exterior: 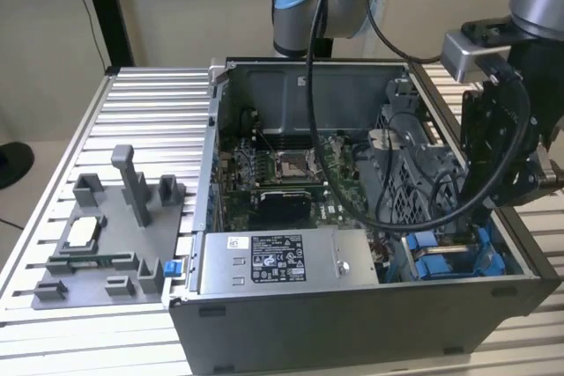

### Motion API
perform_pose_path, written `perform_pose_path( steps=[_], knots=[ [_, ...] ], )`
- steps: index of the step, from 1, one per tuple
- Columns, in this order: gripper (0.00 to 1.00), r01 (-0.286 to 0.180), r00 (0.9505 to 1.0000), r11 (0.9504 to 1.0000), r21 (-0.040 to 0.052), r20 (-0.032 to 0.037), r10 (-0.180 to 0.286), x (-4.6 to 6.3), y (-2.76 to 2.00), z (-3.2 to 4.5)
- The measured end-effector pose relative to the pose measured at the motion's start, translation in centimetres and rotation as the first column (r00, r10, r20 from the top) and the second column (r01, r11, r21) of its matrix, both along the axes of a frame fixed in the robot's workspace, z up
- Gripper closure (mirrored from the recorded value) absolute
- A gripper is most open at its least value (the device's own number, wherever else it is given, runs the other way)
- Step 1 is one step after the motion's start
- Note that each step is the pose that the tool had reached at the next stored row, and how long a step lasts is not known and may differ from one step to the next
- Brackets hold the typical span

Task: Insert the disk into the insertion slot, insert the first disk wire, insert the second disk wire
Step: 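Insert the first disk wire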

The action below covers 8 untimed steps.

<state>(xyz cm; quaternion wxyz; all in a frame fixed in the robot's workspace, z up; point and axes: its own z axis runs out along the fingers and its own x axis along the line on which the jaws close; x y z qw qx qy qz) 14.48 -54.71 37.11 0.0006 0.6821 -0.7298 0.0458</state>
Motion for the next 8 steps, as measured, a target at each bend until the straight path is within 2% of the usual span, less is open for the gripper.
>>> perform_pose_path(
  steps=[4, 8],
  knots=[
    [0.00, 0.000, 1.0000, 1.0000, 0.0033, 0.0000, 0.000, 0.01, 0.00, 1.15],
    [0.00, 0.000, 1.0000, 1.0000, 0.0037, 0.0000, 0.000, 0.01, 0.00, 1.22]
  ],
)
